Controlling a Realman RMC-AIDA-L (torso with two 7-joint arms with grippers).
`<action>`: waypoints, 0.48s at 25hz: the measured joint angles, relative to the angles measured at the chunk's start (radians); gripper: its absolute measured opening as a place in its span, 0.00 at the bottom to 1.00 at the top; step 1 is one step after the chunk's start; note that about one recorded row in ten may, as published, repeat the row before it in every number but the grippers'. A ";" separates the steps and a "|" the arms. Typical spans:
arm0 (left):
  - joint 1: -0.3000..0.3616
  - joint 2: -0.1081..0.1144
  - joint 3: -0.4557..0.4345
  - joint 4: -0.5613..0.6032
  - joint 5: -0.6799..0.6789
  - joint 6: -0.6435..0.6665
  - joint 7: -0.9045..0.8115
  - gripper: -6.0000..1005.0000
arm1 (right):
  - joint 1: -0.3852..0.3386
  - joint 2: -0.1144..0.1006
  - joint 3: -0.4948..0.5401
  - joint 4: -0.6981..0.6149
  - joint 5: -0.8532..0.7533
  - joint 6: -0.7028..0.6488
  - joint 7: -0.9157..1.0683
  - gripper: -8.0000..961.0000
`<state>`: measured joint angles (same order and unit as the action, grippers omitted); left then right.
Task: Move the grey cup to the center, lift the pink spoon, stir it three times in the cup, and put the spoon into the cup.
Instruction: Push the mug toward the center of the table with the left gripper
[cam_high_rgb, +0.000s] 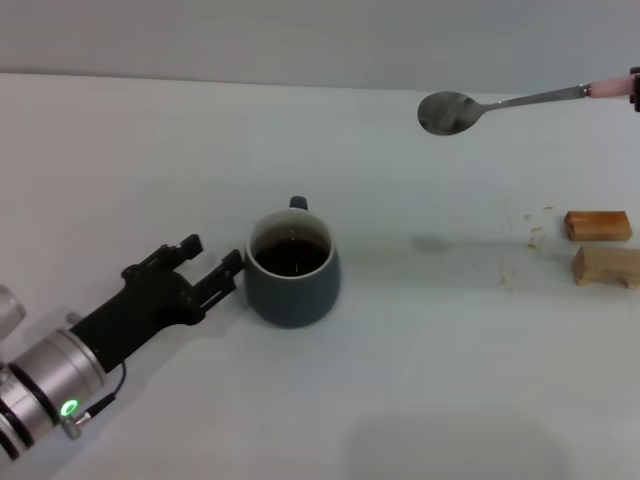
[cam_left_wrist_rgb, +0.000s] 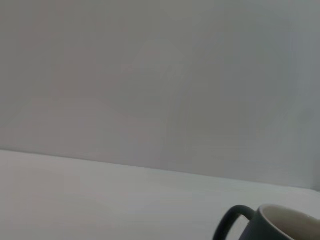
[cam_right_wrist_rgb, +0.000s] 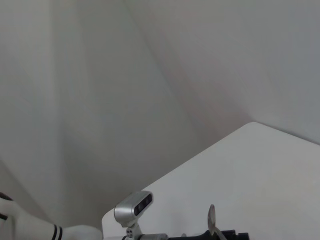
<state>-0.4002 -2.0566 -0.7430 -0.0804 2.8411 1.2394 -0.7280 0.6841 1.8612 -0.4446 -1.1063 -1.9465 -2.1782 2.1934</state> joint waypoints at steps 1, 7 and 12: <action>-0.004 0.000 0.010 0.000 0.000 0.000 -0.002 0.69 | 0.000 0.000 0.000 0.004 0.000 0.002 -0.001 0.11; -0.013 0.000 0.032 -0.008 0.000 -0.001 -0.006 0.69 | 0.003 0.002 0.000 0.014 0.000 0.008 -0.005 0.11; -0.015 0.001 0.017 -0.004 -0.008 -0.045 0.003 0.69 | 0.005 0.007 0.000 0.016 0.000 0.008 -0.013 0.11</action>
<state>-0.4149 -2.0560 -0.7264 -0.0849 2.8327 1.1944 -0.7251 0.6887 1.8686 -0.4448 -1.0907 -1.9465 -2.1704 2.1801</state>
